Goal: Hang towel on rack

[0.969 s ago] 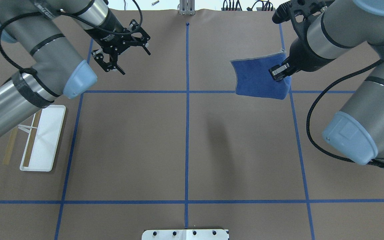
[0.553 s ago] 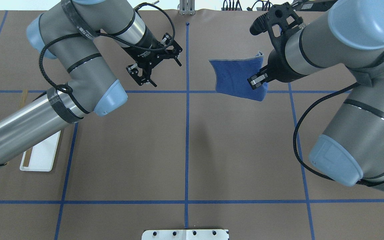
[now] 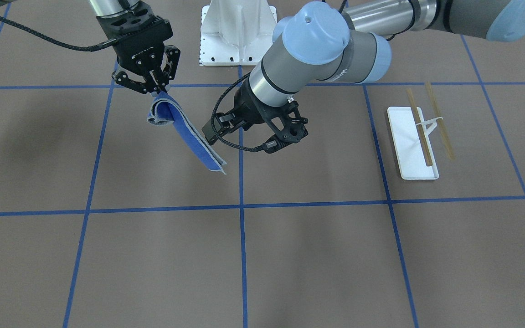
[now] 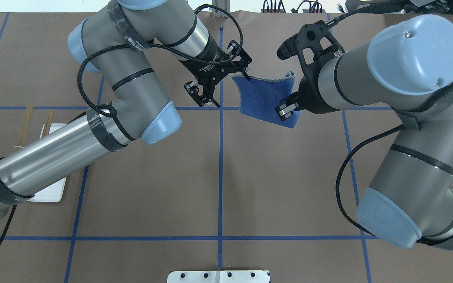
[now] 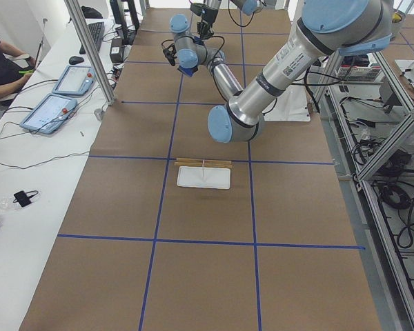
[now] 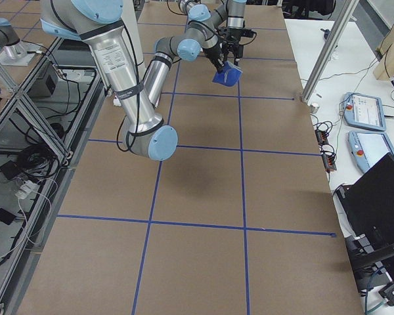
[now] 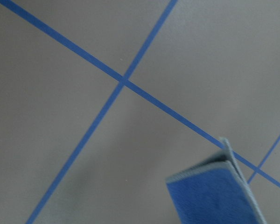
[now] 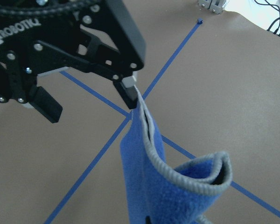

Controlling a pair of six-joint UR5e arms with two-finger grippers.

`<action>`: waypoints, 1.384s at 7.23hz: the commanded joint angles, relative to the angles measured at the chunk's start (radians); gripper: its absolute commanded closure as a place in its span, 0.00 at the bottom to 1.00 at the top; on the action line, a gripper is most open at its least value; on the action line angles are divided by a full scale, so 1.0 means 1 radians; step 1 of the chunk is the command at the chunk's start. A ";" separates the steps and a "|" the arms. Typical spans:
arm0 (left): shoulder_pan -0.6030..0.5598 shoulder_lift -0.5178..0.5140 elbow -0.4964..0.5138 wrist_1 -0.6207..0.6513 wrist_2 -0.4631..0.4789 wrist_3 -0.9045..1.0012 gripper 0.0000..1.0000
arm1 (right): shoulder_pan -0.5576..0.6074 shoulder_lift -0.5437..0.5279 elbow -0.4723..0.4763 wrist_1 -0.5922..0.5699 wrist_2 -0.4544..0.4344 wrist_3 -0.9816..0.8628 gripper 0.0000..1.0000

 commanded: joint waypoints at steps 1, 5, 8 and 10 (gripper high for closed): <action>-0.006 -0.016 0.020 -0.031 0.003 -0.015 0.02 | -0.043 -0.007 0.020 0.000 -0.056 0.008 1.00; -0.010 -0.016 0.031 -0.035 0.025 -0.016 0.09 | -0.063 -0.019 0.055 -0.002 -0.067 0.011 1.00; -0.006 -0.016 0.034 -0.035 0.025 -0.016 0.19 | -0.077 -0.011 0.065 -0.003 -0.081 0.032 1.00; -0.006 -0.012 0.042 -0.092 0.025 -0.015 0.63 | -0.079 -0.013 0.069 -0.003 -0.081 0.032 1.00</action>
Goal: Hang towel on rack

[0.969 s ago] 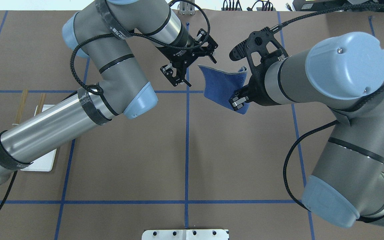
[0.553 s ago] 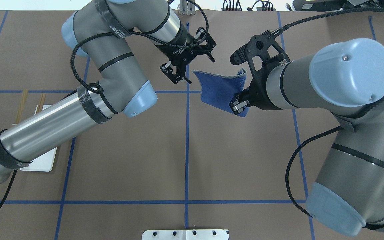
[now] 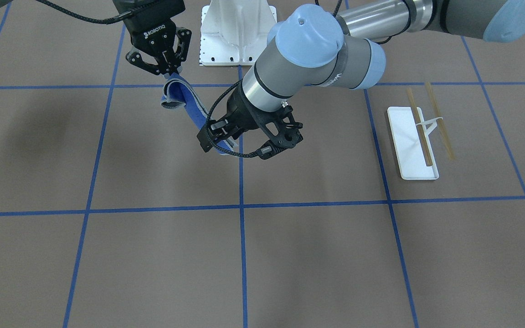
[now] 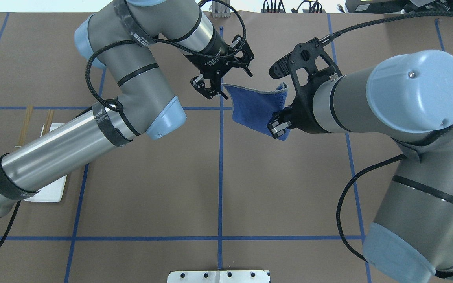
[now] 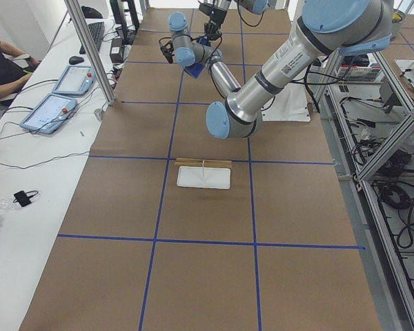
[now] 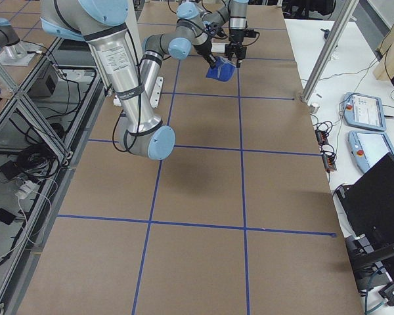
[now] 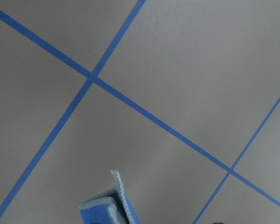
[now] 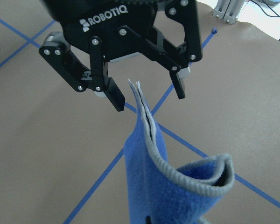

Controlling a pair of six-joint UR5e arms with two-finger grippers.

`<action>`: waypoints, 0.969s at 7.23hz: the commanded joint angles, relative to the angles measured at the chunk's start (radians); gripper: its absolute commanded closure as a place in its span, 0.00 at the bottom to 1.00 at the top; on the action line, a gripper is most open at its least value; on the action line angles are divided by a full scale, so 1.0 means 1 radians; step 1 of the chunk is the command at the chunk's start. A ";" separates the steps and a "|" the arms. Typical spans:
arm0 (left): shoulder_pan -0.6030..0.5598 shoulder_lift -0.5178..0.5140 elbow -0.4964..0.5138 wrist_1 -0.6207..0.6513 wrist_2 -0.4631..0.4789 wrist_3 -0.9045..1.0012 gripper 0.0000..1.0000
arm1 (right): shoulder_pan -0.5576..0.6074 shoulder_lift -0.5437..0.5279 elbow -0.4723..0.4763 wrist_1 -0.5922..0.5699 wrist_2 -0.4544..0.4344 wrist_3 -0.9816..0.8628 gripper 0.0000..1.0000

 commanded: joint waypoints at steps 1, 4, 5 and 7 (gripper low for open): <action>0.000 0.007 0.008 -0.050 0.001 0.001 1.00 | -0.005 -0.004 0.008 0.000 0.001 0.000 1.00; -0.003 0.007 0.008 -0.053 0.056 0.001 1.00 | -0.016 -0.012 0.037 -0.002 0.002 0.000 1.00; -0.007 0.007 0.008 -0.053 0.057 0.001 1.00 | -0.019 -0.012 0.037 -0.005 0.002 0.002 1.00; -0.059 0.008 -0.010 -0.051 0.050 0.001 1.00 | -0.022 -0.059 0.069 -0.003 0.011 0.069 0.00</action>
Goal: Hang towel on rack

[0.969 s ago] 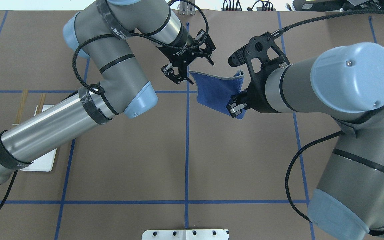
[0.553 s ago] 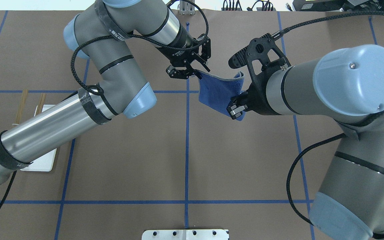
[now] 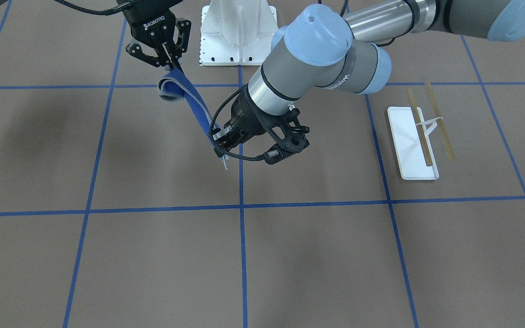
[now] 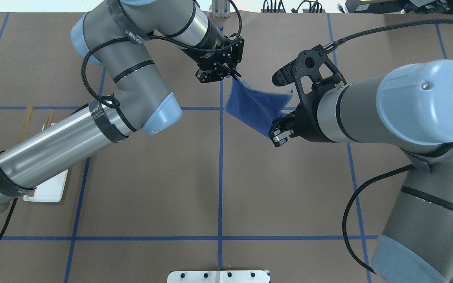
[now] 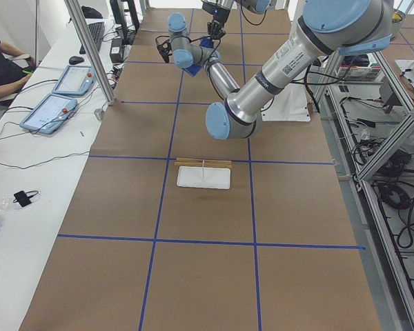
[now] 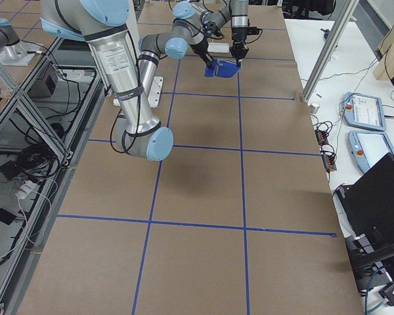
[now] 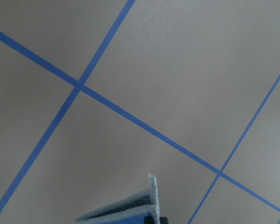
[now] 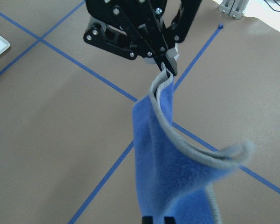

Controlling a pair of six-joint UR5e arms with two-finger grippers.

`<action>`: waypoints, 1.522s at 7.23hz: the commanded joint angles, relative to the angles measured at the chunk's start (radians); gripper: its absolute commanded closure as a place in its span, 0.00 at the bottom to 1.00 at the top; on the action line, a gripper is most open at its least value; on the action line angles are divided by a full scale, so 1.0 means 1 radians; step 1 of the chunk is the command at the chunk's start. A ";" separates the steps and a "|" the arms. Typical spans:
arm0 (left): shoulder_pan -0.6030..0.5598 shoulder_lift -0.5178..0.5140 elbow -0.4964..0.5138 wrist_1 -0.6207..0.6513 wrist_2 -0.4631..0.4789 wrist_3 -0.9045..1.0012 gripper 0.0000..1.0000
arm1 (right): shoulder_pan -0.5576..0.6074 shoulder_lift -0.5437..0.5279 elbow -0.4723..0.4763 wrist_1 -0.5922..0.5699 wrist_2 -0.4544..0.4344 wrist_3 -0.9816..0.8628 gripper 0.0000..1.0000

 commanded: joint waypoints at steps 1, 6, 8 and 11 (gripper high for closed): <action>-0.060 0.013 -0.045 0.013 -0.009 0.001 1.00 | 0.012 -0.063 0.042 -0.002 0.028 0.030 0.00; -0.326 0.373 -0.294 0.013 -0.298 0.212 1.00 | 0.343 -0.160 -0.108 -0.098 0.317 -0.034 0.00; -0.416 0.517 -0.393 0.012 -0.388 0.308 1.00 | 0.532 -0.162 -0.279 -0.099 0.532 -0.219 0.00; -0.404 0.765 -0.444 -0.121 -0.379 0.314 1.00 | 0.595 -0.163 -0.436 -0.097 0.606 -0.227 0.00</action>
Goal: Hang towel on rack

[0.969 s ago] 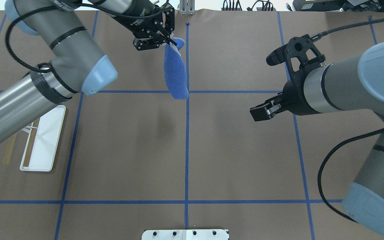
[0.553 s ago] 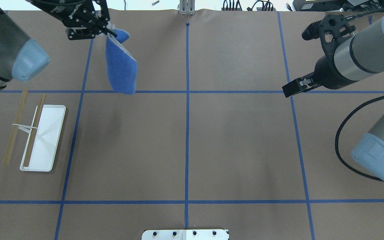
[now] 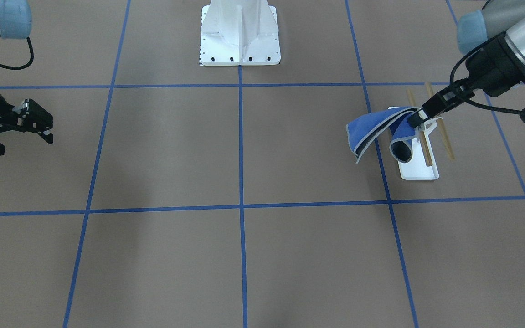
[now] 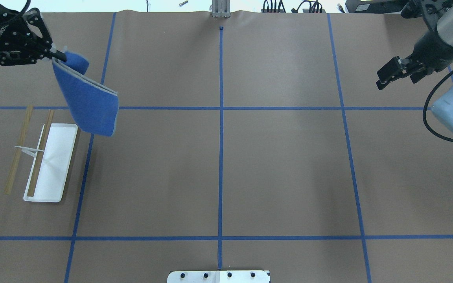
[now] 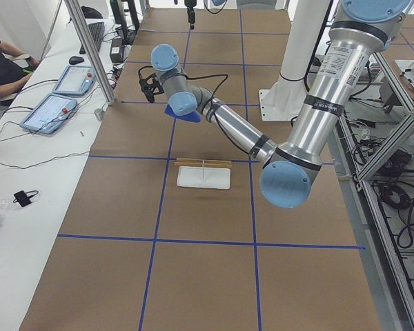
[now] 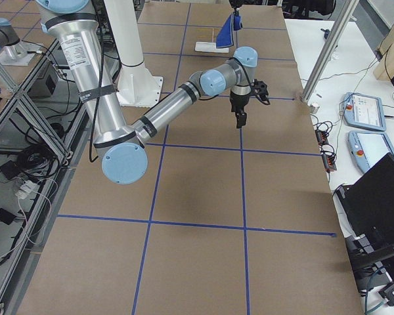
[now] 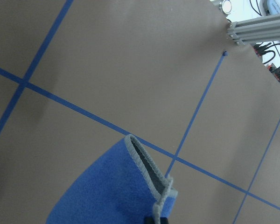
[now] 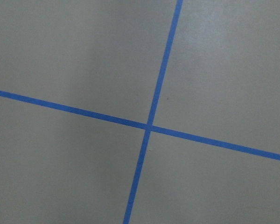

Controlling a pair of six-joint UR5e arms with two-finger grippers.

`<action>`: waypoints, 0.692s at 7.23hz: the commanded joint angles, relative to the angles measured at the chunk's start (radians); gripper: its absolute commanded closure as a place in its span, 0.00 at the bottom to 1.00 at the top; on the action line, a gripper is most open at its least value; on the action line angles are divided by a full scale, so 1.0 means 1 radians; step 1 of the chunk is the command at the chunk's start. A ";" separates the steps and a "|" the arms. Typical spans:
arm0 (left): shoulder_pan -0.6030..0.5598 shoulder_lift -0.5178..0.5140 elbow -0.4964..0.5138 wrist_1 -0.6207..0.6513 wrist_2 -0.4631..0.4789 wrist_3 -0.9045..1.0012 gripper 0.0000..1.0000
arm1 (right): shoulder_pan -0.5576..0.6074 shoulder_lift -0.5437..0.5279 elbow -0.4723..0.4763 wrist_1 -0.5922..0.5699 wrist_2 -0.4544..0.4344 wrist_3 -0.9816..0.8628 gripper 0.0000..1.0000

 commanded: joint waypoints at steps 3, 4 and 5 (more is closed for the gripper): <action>0.009 0.402 -0.002 -0.340 0.018 0.031 1.00 | 0.052 -0.031 -0.092 0.000 0.093 -0.007 0.00; 0.011 0.442 0.022 -0.342 0.052 0.091 1.00 | 0.052 -0.030 -0.092 0.000 0.093 -0.007 0.00; 0.008 0.454 0.068 -0.343 0.058 0.158 1.00 | 0.052 -0.028 -0.089 -0.001 0.093 -0.005 0.00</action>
